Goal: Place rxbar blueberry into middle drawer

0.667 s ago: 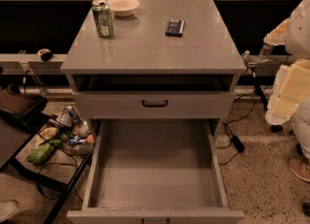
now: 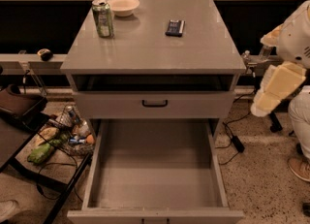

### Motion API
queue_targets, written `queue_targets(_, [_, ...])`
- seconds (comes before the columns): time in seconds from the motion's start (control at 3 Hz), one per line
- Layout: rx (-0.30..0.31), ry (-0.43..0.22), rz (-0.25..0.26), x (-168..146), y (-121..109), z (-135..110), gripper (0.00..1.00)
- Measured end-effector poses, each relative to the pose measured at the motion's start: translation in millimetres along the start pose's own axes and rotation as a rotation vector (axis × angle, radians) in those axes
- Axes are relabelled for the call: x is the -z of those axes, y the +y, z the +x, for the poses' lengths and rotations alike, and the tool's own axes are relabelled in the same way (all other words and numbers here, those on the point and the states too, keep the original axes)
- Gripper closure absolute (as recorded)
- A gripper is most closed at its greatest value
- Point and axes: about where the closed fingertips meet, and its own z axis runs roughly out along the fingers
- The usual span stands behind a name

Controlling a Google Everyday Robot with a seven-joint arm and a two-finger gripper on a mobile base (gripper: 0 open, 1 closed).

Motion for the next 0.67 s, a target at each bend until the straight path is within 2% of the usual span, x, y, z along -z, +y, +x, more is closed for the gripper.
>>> queue_targets(0.33, [-0.124, -0.049, 0.053, -45.4, -54.8, -11.6, 0.00])
queue_targets(0.67, [-0.268, -0.002, 0.101, -84.6, -119.5, -23.0, 0.00])
